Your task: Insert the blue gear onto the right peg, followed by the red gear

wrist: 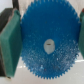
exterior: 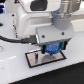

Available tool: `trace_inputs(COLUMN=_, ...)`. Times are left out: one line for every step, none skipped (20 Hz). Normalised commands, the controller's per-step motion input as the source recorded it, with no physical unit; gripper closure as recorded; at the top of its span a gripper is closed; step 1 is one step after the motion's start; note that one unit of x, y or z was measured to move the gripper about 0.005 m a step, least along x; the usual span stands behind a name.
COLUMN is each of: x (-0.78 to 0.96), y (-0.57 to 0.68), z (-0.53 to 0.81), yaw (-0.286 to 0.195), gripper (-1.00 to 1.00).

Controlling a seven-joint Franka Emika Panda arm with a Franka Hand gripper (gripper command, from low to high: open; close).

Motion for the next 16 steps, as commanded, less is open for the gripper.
trace_inputs(x=0.22, y=0.04, z=0.01, yaw=0.0, gripper=1.0)
trace_inputs(x=0.43, y=0.0, z=0.44, yaw=0.0, gripper=1.0)
trace_inputs(x=0.1, y=-0.03, z=0.0, yaw=0.0, gripper=1.0)
trace_inputs(x=0.3, y=-0.14, z=0.22, yaw=0.0, gripper=1.0)
trace_inputs(x=0.33, y=-0.04, z=0.47, yaw=0.0, gripper=1.0)
trace_inputs(x=0.46, y=-0.08, z=0.44, yaw=0.0, gripper=1.0)
trace_inputs(x=0.35, y=0.0, z=0.32, yaw=0.0, gripper=1.0)
trace_inputs(x=0.19, y=0.0, z=0.07, yaw=0.0, gripper=1.0)
trace_inputs(x=0.38, y=0.0, z=0.35, yaw=0.0, gripper=1.0)
trace_inputs(x=0.38, y=0.01, z=0.27, yaw=0.0, gripper=1.0)
trace_inputs(x=0.36, y=0.01, z=0.23, yaw=0.0, gripper=1.0)
trace_inputs(x=0.33, y=0.01, z=0.08, yaw=0.0, gripper=1.0)
trace_inputs(x=0.33, y=0.01, z=0.02, yaw=0.0, gripper=1.0)
trace_inputs(x=0.31, y=0.01, z=-0.01, yaw=0.0, gripper=1.0)
trace_inputs(x=0.27, y=0.0, z=-0.02, yaw=0.0, gripper=1.0)
trace_inputs(x=0.22, y=0.0, z=-0.05, yaw=0.0, gripper=1.0)
